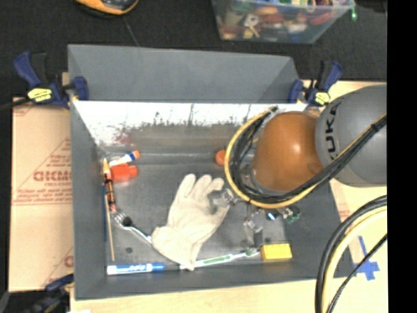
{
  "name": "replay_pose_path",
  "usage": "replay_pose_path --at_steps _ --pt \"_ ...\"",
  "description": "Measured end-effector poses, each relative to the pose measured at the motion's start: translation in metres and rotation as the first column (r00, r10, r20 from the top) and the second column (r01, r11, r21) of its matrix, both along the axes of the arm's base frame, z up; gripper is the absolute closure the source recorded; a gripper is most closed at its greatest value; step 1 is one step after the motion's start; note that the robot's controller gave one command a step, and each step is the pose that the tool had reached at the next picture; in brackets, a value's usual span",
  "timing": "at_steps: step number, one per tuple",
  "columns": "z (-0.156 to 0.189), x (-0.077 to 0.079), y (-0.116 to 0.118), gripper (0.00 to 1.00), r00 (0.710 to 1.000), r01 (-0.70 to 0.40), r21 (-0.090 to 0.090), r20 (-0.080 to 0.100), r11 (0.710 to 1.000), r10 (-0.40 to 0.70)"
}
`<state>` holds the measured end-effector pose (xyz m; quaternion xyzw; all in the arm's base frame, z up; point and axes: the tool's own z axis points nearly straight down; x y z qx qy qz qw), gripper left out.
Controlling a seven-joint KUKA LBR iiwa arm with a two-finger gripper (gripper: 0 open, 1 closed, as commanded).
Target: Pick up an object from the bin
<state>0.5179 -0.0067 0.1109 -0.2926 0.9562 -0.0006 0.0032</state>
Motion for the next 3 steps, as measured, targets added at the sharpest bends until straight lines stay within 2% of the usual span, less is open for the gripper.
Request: replay_pose_path --at_steps 1,2,3 --pt "-0.041 0.027 0.018 0.00 0.984 -0.178 -0.011 0.015 0.984 0.179" --pt "-0.039 0.039 0.016 1.00 0.958 -0.286 -0.005 0.012 0.958 0.286" --pt "-0.039 0.039 0.016 1.00 0.958 -0.286 -0.005 0.012 0.958 0.286"
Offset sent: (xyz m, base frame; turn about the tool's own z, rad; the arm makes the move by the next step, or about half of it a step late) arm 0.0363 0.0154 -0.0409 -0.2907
